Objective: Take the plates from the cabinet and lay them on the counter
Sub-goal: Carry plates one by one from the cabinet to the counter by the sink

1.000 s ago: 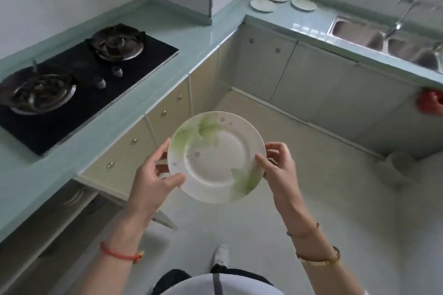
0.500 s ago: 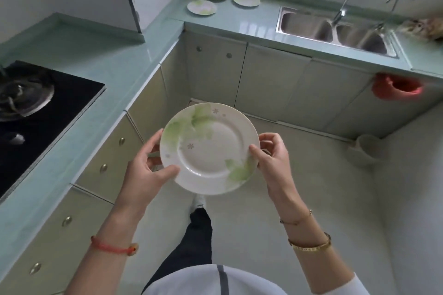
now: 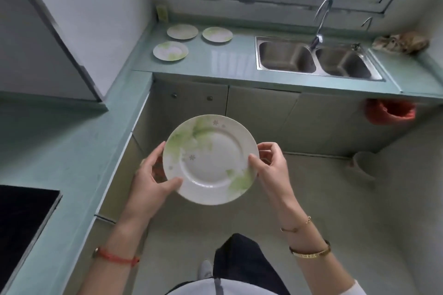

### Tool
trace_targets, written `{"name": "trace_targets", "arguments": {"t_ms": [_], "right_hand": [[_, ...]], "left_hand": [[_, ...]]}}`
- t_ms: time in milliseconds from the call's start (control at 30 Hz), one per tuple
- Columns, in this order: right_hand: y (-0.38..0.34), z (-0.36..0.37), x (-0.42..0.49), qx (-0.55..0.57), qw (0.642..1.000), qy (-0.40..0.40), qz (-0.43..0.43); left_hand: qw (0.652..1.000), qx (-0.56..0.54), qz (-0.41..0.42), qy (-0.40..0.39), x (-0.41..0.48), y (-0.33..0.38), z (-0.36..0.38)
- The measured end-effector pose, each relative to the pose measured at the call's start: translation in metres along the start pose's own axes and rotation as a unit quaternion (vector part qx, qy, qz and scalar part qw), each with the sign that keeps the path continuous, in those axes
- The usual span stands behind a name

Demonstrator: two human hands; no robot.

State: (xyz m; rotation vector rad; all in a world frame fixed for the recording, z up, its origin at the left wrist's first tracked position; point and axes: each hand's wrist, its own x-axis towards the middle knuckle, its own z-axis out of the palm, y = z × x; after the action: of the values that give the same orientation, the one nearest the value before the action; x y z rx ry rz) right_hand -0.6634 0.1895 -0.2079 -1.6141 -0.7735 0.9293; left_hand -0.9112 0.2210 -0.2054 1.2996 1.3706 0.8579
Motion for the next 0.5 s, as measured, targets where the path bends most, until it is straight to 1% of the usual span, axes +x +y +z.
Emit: {"name": "trace_targets", "arguments": {"t_ms": [167, 367, 400, 500], "right_hand": [[-0.011, 0.031, 0.087, -0.009, 1.000, 0.023, 0.000], [-0.029, 0.064, 0.213, -0.005, 1.000, 0.022, 0.006], [-0.035, 0.071, 0.250, -0.007, 1.000, 0.020, 0.002], [-0.047, 0.084, 0.307, -0.025, 1.000, 0.018, 0.003]], "left_hand": [[1.000, 0.012, 0.004, -0.006, 0.098, 0.009, 0.006], [1.000, 0.015, 0.011, 0.008, 0.225, 0.031, 0.024], [1.000, 0.011, 0.012, 0.013, 0.260, 0.038, 0.029], [1.000, 0.021, 0.005, 0.015, 0.313, 0.053, 0.036]]}}
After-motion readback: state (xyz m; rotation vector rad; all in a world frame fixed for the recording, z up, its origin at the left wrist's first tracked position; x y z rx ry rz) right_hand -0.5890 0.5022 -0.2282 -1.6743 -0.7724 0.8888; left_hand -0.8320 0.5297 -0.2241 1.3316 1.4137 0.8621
